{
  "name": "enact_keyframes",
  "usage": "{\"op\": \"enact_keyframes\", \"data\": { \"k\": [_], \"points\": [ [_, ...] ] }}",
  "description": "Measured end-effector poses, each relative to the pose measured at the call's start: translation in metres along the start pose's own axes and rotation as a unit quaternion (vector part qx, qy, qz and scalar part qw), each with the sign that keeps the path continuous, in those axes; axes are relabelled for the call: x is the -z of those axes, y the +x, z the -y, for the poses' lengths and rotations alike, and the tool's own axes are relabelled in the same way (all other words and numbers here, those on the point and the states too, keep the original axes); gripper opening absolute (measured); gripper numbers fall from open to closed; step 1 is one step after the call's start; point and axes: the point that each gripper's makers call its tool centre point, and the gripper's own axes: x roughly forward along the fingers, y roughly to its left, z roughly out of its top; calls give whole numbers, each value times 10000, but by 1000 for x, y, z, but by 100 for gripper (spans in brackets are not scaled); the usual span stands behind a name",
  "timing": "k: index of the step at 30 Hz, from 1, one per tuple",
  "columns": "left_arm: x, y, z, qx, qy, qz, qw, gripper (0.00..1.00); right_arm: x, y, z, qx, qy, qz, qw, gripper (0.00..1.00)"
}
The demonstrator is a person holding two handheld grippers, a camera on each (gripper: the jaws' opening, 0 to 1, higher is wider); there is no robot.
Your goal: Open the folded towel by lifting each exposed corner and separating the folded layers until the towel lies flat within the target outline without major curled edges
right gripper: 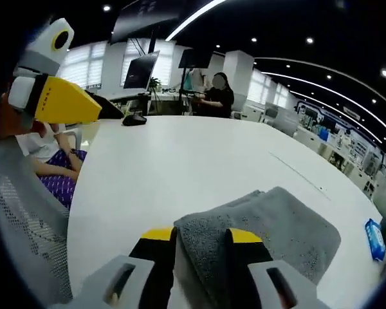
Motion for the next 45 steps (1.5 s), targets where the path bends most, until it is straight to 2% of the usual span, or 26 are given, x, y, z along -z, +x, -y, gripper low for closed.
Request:
{"op": "enact_keyframes", "data": {
  "k": [2,6,10,14,19,25,30,37,42,45],
  "points": [
    [1,0,0,26,-62,-29,10000,52,5,0,-1,5,52,-134,9999,26],
    [4,1,1,65,-124,-98,9999,51,4,0,2,107,-67,-172,9998,22],
    [7,1,4,173,-165,-164,9996,51,4,2,4,127,1,-272,9996,21],
    [7,1,9,286,-174,-176,9993,50,2,2,4,170,-3,-332,9993,11],
    [7,1,8,345,-310,-185,9988,49,0,-1,5,288,90,-433,9986,5],
    [3,-2,13,506,-434,-87,9977,49,-10,-10,12,487,697,-255,9961,3],
    [3,-2,22,696,-391,-79,9968,48,-16,-21,19,601,896,-182,9940,2],
    [5,-2,30,861,-229,-150,9959,48,-23,-34,30,796,907,-72,9927,2],
    [0,-5,24,873,-504,-29,9949,48,-29,-44,36,819,1015,33,9915,2],
    [-4,-5,16,783,-777,109,9938,48,-33,-51,42,869,856,119,9925,2]
  ]
}}
